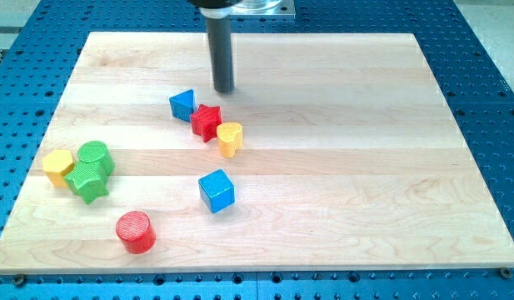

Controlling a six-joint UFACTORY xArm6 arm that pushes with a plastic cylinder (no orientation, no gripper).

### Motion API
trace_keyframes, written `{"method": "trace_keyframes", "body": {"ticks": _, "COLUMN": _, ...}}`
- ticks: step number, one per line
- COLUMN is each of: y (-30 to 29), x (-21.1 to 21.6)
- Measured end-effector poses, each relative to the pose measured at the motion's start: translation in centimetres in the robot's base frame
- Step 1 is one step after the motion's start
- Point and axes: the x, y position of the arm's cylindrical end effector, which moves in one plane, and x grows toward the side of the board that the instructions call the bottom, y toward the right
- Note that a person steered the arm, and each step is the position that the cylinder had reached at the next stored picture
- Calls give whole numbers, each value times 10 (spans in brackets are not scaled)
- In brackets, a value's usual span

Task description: Keep blue blocks and the red star and the heart in a diagonal line

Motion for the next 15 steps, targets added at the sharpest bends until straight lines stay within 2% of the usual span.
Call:
{"method": "trace_keyframes", "body": {"ticks": 1, "y": -9, "x": 51}}
{"method": "trace_keyframes", "body": {"ticks": 2, "y": -11, "x": 72}}
{"method": "trace_keyframes", "body": {"ticks": 3, "y": -2, "x": 78}}
{"method": "trace_keyframes", "body": {"ticks": 4, "y": 6, "x": 65}}
{"method": "trace_keyframes", "body": {"ticks": 5, "y": 23, "x": 78}}
{"method": "trace_keyframes", "body": {"ticks": 6, "y": -4, "x": 107}}
{"method": "trace_keyframes", "body": {"ticks": 7, "y": -5, "x": 122}}
{"method": "trace_keyframes", "body": {"ticks": 8, "y": 32, "x": 122}}
{"method": "trace_keyframes", "body": {"ticks": 9, "y": 33, "x": 108}}
{"method": "trace_keyframes", "body": {"ticks": 10, "y": 28, "x": 59}}
{"method": "trace_keyframes", "body": {"ticks": 11, "y": -9, "x": 19}}
{"method": "trace_keyframes", "body": {"ticks": 13, "y": -91, "x": 33}}
{"method": "trace_keyframes", "body": {"ticks": 14, "y": -94, "x": 29}}
{"method": "trace_keyframes", "body": {"ticks": 15, "y": -170, "x": 14}}
